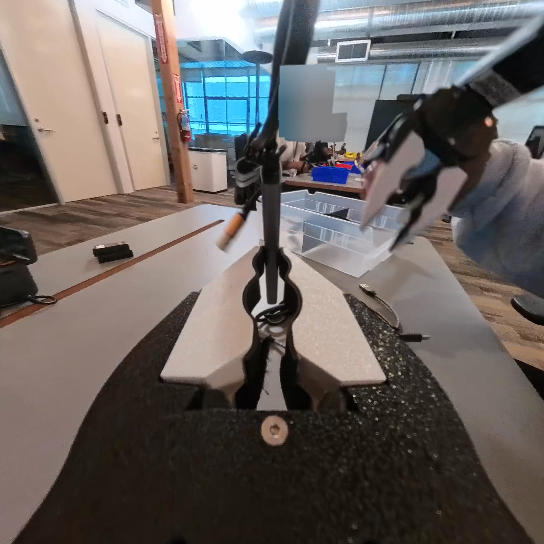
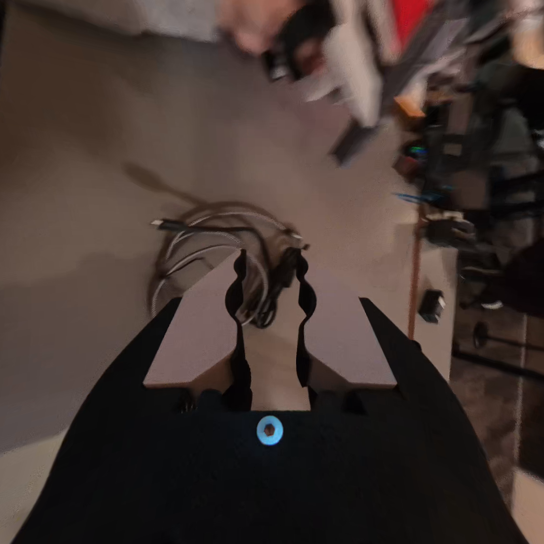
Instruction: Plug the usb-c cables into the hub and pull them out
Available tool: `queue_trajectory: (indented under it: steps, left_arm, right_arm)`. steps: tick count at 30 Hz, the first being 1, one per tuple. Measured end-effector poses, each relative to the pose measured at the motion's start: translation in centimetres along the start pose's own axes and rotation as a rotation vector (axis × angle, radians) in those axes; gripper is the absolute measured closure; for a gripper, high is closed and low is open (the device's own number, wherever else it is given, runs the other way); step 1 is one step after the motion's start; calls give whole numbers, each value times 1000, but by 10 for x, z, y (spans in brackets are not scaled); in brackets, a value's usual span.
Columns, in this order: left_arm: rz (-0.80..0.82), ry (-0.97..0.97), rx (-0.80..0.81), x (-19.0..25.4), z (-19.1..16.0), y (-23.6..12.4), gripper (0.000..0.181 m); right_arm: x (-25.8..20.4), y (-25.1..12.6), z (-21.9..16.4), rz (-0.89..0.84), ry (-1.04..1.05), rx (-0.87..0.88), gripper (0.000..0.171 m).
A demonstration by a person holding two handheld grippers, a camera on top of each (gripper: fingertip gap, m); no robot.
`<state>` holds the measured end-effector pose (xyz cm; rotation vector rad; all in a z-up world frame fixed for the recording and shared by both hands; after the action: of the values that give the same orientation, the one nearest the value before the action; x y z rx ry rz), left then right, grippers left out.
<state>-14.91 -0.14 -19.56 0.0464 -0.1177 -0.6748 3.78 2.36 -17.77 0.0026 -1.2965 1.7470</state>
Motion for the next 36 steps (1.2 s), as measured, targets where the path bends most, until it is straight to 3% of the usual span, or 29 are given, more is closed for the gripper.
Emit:
queue_trajectory:
  steps: [3, 5, 12, 14, 17, 21, 26, 30, 36]
  left_arm:
    - [8, -17, 8, -4, 0, -2, 174]
    - [-9, -26, 12, -3, 0, -3, 174]
    - [-73, -21, -23, 2, -3, -1, 174]
    - [-78, -24, -35, 2, -5, 0, 174]
    - [-69, -20, -39, 1, -7, 1, 175]
    - [22, -9, -15, -8, -4, -3, 174]
    - [188, -18, 28, -29, -1, -14, 174]
    - [214, 3, 19, -30, -3, -14, 174]
    - [215, 22, -10, -31, -7, -11, 174]
  right_arm:
    - [-38, 31, -3, 169, -224, -158, 136]
    - [-51, 44, 2, 225, -353, -145, 139]
    - [-69, 75, 4, 445, -477, -154, 144]
    - [-69, 81, 2, 469, -479, -193, 156]
    - [-42, 88, 3, 341, -332, -231, 162]
    - [23, 86, -12, 42, 74, -303, 162]
    - [59, 99, -27, -75, 680, -130, 163]
    - [68, 132, -32, -93, 833, 13, 163]
    - [67, 173, -39, -23, 813, 76, 163]
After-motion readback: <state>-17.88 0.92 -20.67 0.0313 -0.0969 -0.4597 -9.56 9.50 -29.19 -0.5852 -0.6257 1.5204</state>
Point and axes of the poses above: each gripper's, where its closed fingertips meet, y out along the fingers, z out of its top, x = y × z across the jaws, the point moved 5 cm from there along -y, back along the fingers, and after that the axes turned 2 degrees about -y, right-handed, at the moved point
